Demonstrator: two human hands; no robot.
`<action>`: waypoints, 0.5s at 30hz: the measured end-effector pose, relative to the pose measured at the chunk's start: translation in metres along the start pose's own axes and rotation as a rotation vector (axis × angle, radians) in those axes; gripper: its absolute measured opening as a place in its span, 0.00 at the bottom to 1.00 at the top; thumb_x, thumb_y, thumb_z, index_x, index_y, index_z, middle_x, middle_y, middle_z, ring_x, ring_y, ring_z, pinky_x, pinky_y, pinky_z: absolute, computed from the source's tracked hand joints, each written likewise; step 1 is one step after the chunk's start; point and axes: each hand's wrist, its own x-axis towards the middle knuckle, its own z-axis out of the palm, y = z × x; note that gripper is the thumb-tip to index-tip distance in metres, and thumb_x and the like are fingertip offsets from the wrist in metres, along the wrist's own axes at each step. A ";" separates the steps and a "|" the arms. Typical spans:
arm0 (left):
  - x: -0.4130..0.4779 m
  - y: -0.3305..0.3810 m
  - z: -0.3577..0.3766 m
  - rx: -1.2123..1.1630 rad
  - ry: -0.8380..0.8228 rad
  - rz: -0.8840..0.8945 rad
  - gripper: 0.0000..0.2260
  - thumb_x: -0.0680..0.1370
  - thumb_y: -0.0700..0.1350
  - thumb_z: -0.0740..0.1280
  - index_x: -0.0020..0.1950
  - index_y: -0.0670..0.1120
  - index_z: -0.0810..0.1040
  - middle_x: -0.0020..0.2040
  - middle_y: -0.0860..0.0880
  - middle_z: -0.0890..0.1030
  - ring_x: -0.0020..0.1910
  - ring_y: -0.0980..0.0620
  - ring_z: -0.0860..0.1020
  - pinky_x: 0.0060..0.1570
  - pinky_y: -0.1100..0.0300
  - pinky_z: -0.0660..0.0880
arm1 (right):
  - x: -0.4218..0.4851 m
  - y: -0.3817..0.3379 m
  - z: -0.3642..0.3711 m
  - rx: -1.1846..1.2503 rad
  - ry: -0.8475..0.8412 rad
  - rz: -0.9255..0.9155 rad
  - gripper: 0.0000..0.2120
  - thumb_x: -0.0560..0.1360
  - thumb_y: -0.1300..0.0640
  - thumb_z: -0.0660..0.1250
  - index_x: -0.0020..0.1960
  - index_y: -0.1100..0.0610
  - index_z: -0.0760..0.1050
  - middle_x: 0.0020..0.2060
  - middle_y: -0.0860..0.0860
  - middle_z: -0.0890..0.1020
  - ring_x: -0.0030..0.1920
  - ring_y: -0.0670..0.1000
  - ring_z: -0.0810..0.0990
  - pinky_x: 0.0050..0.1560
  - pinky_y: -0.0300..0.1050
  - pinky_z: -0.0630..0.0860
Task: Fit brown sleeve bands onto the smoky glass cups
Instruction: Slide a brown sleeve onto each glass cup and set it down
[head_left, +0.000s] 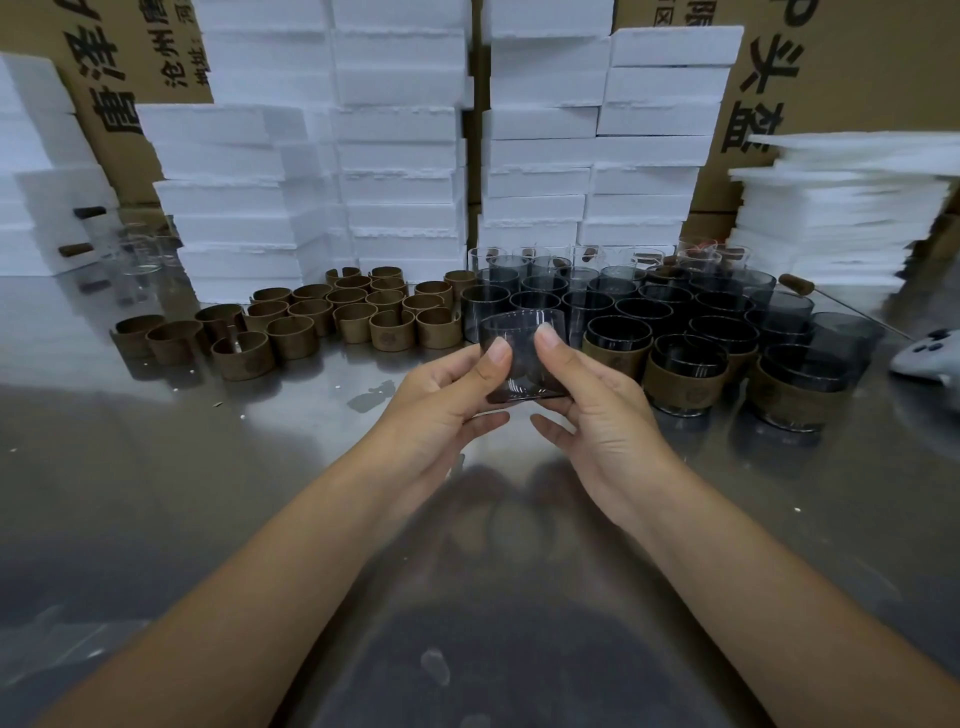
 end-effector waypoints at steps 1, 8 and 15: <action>0.000 0.000 -0.001 -0.011 -0.009 -0.003 0.25 0.66 0.60 0.68 0.57 0.48 0.81 0.53 0.48 0.84 0.53 0.53 0.81 0.56 0.57 0.73 | 0.001 0.000 -0.001 0.015 -0.002 0.007 0.19 0.55 0.36 0.72 0.40 0.45 0.85 0.41 0.45 0.86 0.39 0.39 0.82 0.49 0.42 0.71; 0.002 0.000 -0.003 -0.071 -0.012 0.005 0.24 0.66 0.58 0.68 0.58 0.48 0.80 0.54 0.47 0.84 0.53 0.52 0.82 0.57 0.59 0.74 | 0.006 0.001 -0.004 0.125 0.023 0.058 0.16 0.58 0.38 0.72 0.41 0.45 0.85 0.44 0.46 0.86 0.40 0.40 0.82 0.48 0.42 0.74; 0.005 -0.003 -0.005 -0.022 -0.005 -0.017 0.19 0.69 0.57 0.66 0.56 0.51 0.81 0.54 0.51 0.84 0.55 0.57 0.80 0.61 0.57 0.69 | 0.005 0.003 -0.002 0.100 0.041 0.040 0.31 0.59 0.40 0.71 0.60 0.48 0.78 0.54 0.48 0.84 0.56 0.46 0.81 0.57 0.48 0.76</action>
